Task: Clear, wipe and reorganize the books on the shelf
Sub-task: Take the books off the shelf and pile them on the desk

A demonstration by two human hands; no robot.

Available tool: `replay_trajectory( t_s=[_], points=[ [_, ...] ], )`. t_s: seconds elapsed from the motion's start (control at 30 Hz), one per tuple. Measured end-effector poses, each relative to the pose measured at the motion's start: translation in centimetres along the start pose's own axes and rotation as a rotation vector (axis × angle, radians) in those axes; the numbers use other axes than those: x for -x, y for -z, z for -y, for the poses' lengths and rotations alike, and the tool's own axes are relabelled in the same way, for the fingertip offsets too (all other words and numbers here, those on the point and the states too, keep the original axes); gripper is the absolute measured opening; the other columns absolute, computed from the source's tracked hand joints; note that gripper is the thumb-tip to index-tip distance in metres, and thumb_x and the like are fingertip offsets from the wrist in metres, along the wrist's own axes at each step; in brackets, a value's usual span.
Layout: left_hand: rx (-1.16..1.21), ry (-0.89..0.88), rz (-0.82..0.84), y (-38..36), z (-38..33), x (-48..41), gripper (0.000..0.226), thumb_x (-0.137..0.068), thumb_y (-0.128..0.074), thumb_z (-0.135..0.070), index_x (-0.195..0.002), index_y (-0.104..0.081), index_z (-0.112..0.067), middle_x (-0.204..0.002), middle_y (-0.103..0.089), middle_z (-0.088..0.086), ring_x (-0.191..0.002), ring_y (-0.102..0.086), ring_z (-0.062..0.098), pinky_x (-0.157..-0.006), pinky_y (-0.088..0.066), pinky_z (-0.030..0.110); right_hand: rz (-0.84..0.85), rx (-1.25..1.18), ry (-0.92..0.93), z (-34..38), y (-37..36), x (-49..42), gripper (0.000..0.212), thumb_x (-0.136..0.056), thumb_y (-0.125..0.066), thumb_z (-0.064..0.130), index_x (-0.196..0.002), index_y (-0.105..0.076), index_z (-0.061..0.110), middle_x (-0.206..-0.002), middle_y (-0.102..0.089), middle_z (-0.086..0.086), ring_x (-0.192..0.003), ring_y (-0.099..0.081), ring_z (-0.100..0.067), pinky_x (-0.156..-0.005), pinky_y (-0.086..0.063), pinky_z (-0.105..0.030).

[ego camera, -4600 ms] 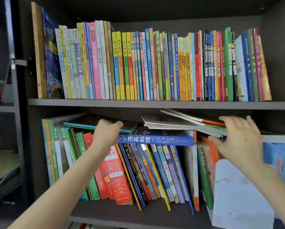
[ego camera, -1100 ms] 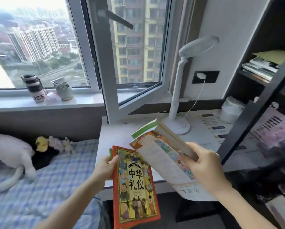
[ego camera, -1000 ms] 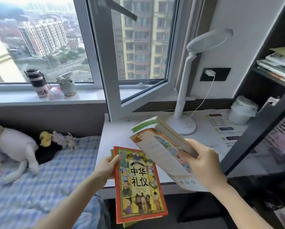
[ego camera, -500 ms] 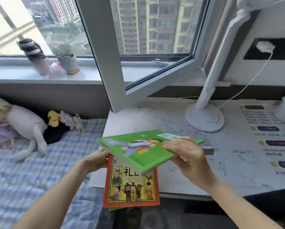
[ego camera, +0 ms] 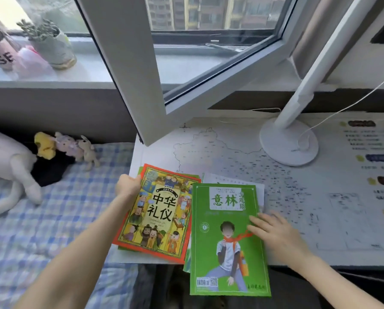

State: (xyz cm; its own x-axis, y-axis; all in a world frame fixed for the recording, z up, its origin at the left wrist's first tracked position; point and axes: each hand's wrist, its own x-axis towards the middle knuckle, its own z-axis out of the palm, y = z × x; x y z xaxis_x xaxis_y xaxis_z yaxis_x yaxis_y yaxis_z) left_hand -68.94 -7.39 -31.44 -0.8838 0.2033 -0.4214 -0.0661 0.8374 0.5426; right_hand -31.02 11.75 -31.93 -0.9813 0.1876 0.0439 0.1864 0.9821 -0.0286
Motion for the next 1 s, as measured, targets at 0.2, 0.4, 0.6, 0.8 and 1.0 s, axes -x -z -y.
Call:
replay_trajectory(
  t_s=[0.2, 0.4, 0.6, 0.8, 1.0],
  points=[
    [-0.413, -0.193, -0.036, -1.6, 1.8, 4.3, 0.043, -0.09, -0.059, -0.032, -0.111, -0.053, 0.005, -0.107, -0.059, 0.021, -0.102, -0.054, 0.037, -0.085, -0.041, 0.042, 0.288, -0.928, -1.375, 5.0, 0.6, 0.1, 0.069, -0.083, -0.073, 0.028, -0.139, -0.042, 0.002, -0.136, -0.053, -0.015, -0.119, -0.054, -0.031, -0.098, -0.045, -0.04],
    [-0.282, -0.008, 0.081, -0.9, 3.6, 1.4, 0.049, -0.083, -0.062, -0.051, -0.092, -0.055, -0.004, -0.09, -0.065, 0.012, -0.086, -0.06, 0.03, -0.076, -0.052, 0.04, 0.17, -1.188, -1.655, 7.2, -0.8, -1.5, 0.047, -0.065, -0.087, 0.024, -0.098, -0.065, 0.0, -0.086, -0.071, -0.012, -0.083, -0.067, -0.029, -0.085, -0.054, -0.047],
    [-0.172, 0.069, 0.109, -0.8, 3.4, 0.8, 0.038, -0.08, -0.072, -0.036, -0.073, -0.045, -0.01, -0.069, -0.049, 0.005, -0.066, -0.052, 0.023, -0.055, -0.041, 0.031, 0.157, -1.044, -1.574, 7.7, 0.3, -2.9, 0.044, -0.078, -0.078, 0.023, -0.112, -0.051, 0.009, -0.112, -0.058, -0.008, -0.1, -0.056, -0.028, -0.089, -0.045, -0.043],
    [0.156, 0.038, 0.096, -0.8, 3.2, 2.0, 0.04, -0.085, -0.07, -0.019, -0.108, -0.039, -0.01, -0.086, -0.055, 0.002, -0.073, -0.059, 0.019, -0.058, -0.049, 0.033, 0.02, -0.93, -1.497, 8.4, 1.6, -3.5, 0.034, -0.08, -0.076, 0.019, -0.097, -0.046, 0.015, -0.092, -0.058, -0.004, -0.086, -0.055, -0.024, -0.08, -0.047, -0.038],
    [0.352, -0.001, 0.041, -0.8, 0.7, -2.3, 0.028, -0.088, -0.065, -0.019, -0.109, -0.049, -0.009, -0.091, -0.062, 0.009, -0.07, -0.058, 0.022, -0.065, -0.051, 0.041, -0.202, -1.002, -1.514, 5.5, 2.1, -6.6, 0.025, -0.076, -0.079, 0.02, -0.089, -0.058, 0.022, -0.085, -0.066, 0.001, -0.083, -0.064, -0.027, -0.083, -0.051, -0.046]
  ],
)
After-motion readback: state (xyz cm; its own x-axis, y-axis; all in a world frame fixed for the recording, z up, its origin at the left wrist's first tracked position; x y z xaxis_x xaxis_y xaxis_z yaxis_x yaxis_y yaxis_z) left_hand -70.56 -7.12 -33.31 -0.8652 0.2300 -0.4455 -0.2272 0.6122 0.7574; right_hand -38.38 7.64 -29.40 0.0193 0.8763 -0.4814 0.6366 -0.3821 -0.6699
